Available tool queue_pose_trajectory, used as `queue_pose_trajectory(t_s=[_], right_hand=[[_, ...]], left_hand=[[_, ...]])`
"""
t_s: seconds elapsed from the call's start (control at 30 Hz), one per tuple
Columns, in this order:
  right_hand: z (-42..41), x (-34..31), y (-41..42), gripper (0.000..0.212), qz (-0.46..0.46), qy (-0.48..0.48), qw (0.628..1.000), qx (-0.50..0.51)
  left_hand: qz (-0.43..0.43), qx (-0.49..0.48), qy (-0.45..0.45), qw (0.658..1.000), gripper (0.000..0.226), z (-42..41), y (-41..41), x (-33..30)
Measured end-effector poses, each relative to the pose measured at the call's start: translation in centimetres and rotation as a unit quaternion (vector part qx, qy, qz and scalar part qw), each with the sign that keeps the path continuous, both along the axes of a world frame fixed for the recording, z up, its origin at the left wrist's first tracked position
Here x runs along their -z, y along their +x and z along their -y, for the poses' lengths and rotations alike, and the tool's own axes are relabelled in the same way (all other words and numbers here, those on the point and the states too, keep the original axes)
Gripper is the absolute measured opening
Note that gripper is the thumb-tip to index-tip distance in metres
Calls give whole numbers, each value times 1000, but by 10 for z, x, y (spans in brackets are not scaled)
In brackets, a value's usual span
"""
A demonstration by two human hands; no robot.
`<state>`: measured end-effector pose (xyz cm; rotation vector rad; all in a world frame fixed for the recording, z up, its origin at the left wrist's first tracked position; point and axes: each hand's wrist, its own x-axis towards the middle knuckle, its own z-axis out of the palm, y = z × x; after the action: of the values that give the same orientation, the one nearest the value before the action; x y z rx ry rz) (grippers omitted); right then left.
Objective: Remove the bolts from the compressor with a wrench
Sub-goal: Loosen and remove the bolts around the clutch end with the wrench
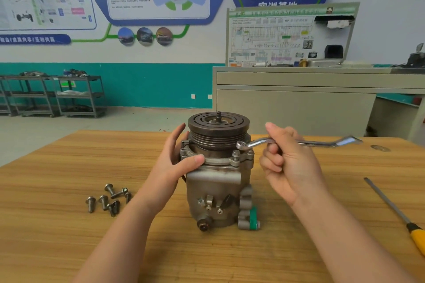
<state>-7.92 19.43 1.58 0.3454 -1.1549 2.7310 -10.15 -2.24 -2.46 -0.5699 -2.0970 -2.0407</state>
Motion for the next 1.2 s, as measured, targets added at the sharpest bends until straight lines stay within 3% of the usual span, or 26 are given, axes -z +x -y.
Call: queue_pose_trajectory(t_s=[0.07,0.13,0.27,0.43,0.53,0.57,0.6,0.67,0.77,0.83,0.9,1.0,1.1,1.2], right_hand=[[2,-1,9,42,-86,63,988,113],[7,-1,16,41,-160,177,942,235],[20,2,28,40,-258,307,854,332],[31,-3,38,38,-387,448,650,476],[43,-1,43,38,-414,486,601,481],[43,1,43,38,-400,481,615,480],[40,2,42,37,-370,466,653,469],[29,1,36,33,-290,413,768,393],[9,-8,25,31,-139,270,936,177],[6,-8,15,25,-23,137,989,48],[7,-6,7,30,8,57,998,13],[2,-9,10,42,-93,72,986,120],[8,-12,23,39,-187,241,900,312],[20,-8,34,40,-226,308,834,399]], left_hand=[[8,-12,-12,1000,110,0,1,3],[14,-11,-12,1000,105,-2,2,6],[24,-6,-36,999,115,-6,3,5],[7,-20,-37,999,111,-11,6,3],[-2,-23,-16,1000,107,-14,7,4],[-4,-22,-6,1000,104,-15,7,4],[-5,-22,-1,1000,100,-15,8,4],[-2,-24,-2,1000,93,-15,8,4],[5,-27,5,1000,85,-15,8,3],[8,-29,8,1000,85,-16,8,3],[7,-31,10,999,86,-16,8,4],[3,-28,3,1000,86,-16,9,3],[-1,-31,-6,999,80,-16,10,1],[-7,-36,-7,999,79,-17,12,-1]])
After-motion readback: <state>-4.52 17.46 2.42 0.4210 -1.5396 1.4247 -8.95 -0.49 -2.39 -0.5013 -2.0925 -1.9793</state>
